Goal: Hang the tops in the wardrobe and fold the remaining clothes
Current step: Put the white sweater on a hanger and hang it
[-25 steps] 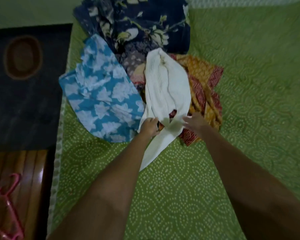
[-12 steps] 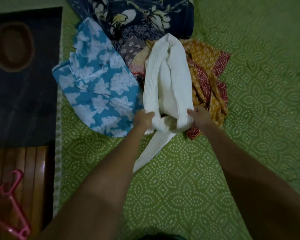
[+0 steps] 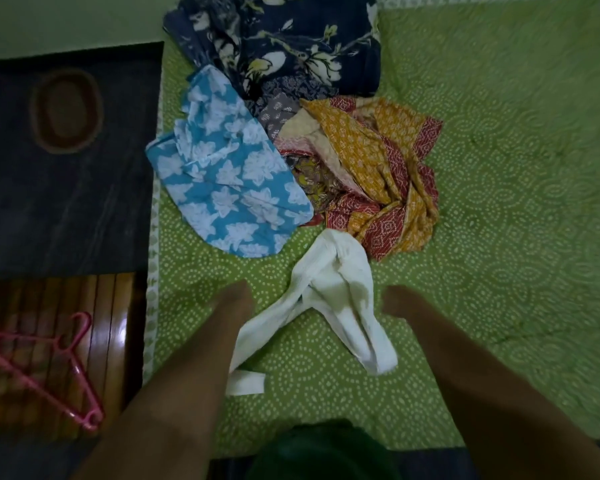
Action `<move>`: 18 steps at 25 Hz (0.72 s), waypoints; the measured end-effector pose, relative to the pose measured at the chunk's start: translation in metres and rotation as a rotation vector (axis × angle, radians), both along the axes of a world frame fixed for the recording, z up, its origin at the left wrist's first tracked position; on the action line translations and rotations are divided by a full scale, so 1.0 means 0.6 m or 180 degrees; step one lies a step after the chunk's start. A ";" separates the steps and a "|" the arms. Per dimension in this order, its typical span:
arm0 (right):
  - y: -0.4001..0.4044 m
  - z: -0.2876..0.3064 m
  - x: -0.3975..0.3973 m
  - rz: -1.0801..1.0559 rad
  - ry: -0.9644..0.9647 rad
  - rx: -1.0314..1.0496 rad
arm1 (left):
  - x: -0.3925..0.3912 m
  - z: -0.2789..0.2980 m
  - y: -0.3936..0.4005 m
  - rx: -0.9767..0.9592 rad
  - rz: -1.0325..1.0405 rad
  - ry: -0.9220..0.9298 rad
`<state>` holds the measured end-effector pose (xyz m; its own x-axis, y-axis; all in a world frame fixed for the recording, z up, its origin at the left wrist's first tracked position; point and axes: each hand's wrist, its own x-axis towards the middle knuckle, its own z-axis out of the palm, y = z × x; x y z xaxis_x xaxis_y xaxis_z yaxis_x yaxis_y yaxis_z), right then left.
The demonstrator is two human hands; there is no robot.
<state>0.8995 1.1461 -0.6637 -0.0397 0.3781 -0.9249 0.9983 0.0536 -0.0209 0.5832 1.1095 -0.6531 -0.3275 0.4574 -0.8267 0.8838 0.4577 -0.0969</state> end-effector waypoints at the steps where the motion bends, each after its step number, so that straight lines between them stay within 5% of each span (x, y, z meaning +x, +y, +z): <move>1: 0.002 -0.013 -0.005 0.0067 0.0229 0.0473 | 0.014 -0.014 0.008 0.0282 -0.0130 -0.0084; 6: 0.019 -0.088 -0.058 -0.1245 0.0760 0.1474 | 0.126 -0.085 0.035 0.0980 -0.0607 -0.1261; 10: 0.024 -0.140 -0.086 -0.1424 0.0385 0.1150 | 0.173 -0.135 0.031 0.1024 -0.0684 -0.1590; 14: 0.030 -0.126 -0.067 -0.2644 0.1147 0.1727 | 0.170 -0.119 0.052 0.1607 -0.0446 -0.1642; 18: 0.042 -0.031 -0.021 -0.4212 0.2962 -0.0483 | 0.184 -0.030 0.109 0.1933 -0.1145 -0.1780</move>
<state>0.8868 1.1711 -0.6822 -0.3152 0.5131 -0.7983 -0.0176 -0.8442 -0.5357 0.6937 1.1748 -0.6709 0.2976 0.8647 -0.4046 0.8289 -0.0238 0.5588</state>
